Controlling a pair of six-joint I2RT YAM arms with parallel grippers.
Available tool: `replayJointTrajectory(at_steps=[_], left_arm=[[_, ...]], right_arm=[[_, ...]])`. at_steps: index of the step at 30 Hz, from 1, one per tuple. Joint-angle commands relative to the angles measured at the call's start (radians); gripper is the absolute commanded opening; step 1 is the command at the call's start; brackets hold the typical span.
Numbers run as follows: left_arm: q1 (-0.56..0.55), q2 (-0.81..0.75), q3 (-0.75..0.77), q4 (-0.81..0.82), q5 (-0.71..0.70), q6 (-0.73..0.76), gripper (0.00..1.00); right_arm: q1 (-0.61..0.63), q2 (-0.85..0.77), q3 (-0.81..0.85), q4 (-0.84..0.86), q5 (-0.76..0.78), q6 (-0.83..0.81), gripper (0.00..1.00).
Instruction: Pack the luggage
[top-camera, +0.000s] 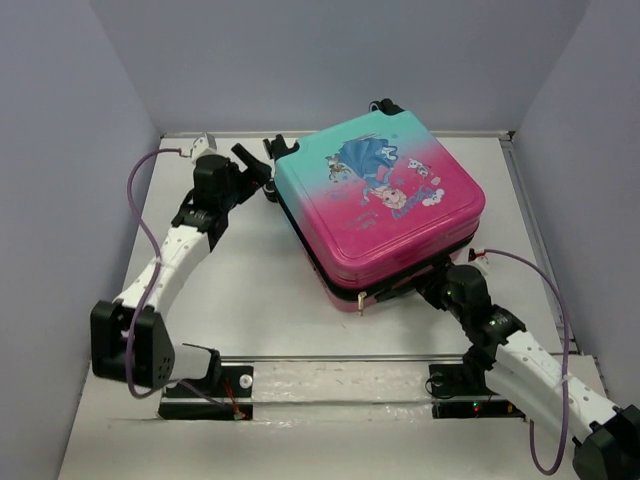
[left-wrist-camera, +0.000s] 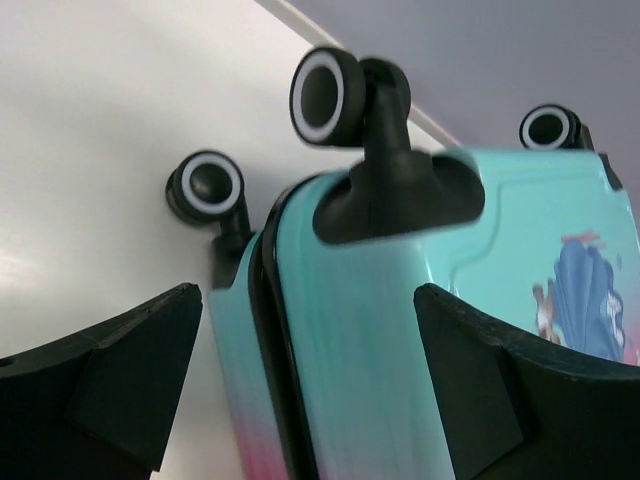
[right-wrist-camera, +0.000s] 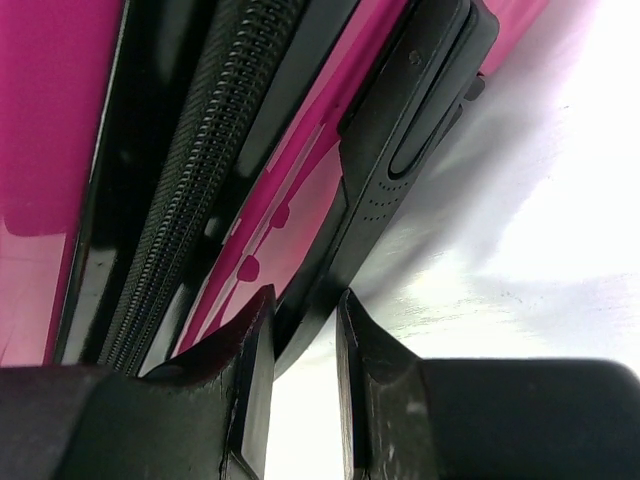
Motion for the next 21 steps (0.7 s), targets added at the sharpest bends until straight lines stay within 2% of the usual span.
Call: replayJointTrajectory(at_steps=[1, 6, 10, 17, 19, 21], left_arm=[[0.039, 0.198, 0.221, 0.110, 0.091, -0.046, 0.99], [0.046, 0.424, 0.425, 0.117, 0.200, -0.068, 0.99], [0.045, 0.540, 0.520, 0.124, 0.246, -0.100, 0.99], [0.031, 0.664, 0.585, 0.159, 0.292, -0.170, 0.98], [0.028, 0.690, 0.591, 0.197, 0.295, -0.195, 0.93], [0.027, 0.695, 0.572, 0.280, 0.288, -0.239, 0.75]], right_arm=[[-0.008, -0.029, 0.022, 0.017, 0.043, -0.221, 0.07], [-0.008, -0.026, 0.011, 0.051, 0.003, -0.245, 0.07], [-0.008, -0.003, 0.005, 0.083, -0.018, -0.255, 0.07], [-0.008, 0.052, 0.006, 0.136, -0.044, -0.276, 0.07], [-0.008, 0.064, 0.009, 0.146, -0.047, -0.278, 0.07], [-0.008, 0.081, 0.012, 0.153, -0.047, -0.285, 0.07]])
